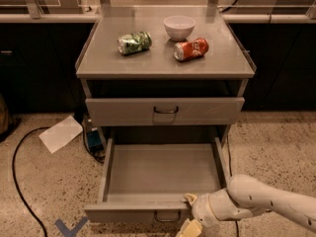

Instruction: Open middle drawer

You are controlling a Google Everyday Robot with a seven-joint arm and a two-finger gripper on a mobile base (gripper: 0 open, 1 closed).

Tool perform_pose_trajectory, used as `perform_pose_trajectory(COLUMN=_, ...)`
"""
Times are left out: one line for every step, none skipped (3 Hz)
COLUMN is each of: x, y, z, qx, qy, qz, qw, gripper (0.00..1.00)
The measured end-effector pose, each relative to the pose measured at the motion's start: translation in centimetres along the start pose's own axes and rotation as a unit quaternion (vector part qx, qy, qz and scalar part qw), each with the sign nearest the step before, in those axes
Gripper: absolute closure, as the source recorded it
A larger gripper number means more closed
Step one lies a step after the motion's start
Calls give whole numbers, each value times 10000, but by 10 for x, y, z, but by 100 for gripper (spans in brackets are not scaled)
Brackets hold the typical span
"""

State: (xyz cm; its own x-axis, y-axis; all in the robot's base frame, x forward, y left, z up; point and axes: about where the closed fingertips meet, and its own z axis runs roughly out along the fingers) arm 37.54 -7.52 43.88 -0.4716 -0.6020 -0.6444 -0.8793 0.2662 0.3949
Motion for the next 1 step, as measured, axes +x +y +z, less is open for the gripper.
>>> perform_pose_trajectory(x=-1, y=3, z=-3, qx=-23, qy=-8, qz=24, qw=10000, gripper=0)
